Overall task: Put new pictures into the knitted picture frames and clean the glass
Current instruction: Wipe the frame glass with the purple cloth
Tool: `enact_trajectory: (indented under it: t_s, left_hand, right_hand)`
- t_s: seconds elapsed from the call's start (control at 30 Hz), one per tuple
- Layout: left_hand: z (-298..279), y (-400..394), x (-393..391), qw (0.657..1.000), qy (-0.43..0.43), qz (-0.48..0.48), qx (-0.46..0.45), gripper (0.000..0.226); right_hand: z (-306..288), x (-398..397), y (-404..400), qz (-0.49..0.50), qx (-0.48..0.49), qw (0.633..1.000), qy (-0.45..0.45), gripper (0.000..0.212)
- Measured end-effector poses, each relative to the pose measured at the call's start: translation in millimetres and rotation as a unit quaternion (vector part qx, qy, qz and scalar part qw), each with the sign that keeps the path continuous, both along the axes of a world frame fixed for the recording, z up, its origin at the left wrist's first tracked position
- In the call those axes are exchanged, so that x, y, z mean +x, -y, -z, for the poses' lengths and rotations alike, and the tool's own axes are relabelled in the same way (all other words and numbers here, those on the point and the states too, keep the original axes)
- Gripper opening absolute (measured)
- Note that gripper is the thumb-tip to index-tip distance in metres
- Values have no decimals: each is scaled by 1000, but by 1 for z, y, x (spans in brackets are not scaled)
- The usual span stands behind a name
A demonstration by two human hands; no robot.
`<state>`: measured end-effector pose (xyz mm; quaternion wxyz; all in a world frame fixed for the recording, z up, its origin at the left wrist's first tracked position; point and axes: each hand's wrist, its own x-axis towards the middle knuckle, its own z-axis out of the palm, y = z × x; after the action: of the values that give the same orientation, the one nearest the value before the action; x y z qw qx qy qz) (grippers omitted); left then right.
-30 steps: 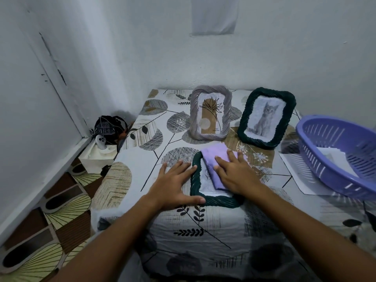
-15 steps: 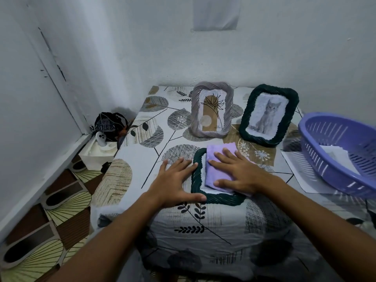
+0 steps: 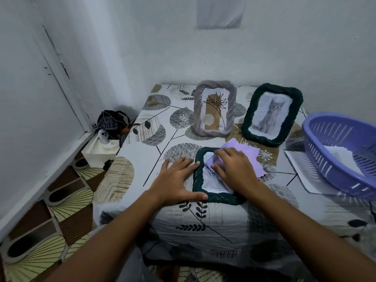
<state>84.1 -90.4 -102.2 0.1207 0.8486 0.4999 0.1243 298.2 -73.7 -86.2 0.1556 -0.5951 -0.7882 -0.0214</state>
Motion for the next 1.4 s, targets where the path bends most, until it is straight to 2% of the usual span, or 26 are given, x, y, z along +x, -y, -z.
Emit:
enact_trajectory:
  t_s: [0.07, 0.13, 0.23, 0.3, 0.37, 0.43, 0.57, 0.67, 0.73, 0.9, 1.13, 1.4]
  left_hand:
    - [0, 0, 0, 1000, 0, -2, -1, 108]
    - [0, 0, 0, 1000, 1, -4, -1, 108]
    - [-1, 1, 0, 1000, -4, -4, 1, 108]
    - [-1, 0, 1, 1000, -2, -5, -3, 108]
    - [0, 0, 0, 1000, 0, -5, -2, 108]
    - [0, 0, 0, 1000, -2, -4, 0, 108]
    - [0, -1, 0, 1000, 0, -3, -3, 109]
    - [0, -1, 1, 1000, -1, -5, -2, 109]
    - [0, 0, 1, 1000, -2, -4, -1, 109]
    - [-1, 0, 1, 1000, -4, -1, -5, 110]
    - [0, -2, 1, 1000, -19, 4, -5, 109]
    - [-2, -2, 1, 999, -22, 14, -24, 111]
  right_hand:
    - [0, 1, -5, 10, 19, 999, -42, 31]
    - [-1, 1, -9, 17, 9, 999, -35, 30]
    - [-2, 9, -12, -17, -92, 995, 40, 46]
    - [-8, 22, -9, -63, -144, 986, 57, 56]
    - [-12, 35, -4, -122, -133, 982, 62, 72]
    - [-12, 41, 0, -157, -136, 973, 103, 82]
    - [-10, 33, 5, -123, -112, 972, 167, 74]
    - [-14, 25, -1, -90, -64, 975, 193, 79]
    - [-13, 23, -6, -89, -62, 978, 178, 85]
    - [-5, 31, -10, -99, -137, 979, 111, 97]
    - [1, 14, -18, -72, -124, 981, 131, 110]
    - [0, 14, -11, -123, -137, 978, 99, 104]
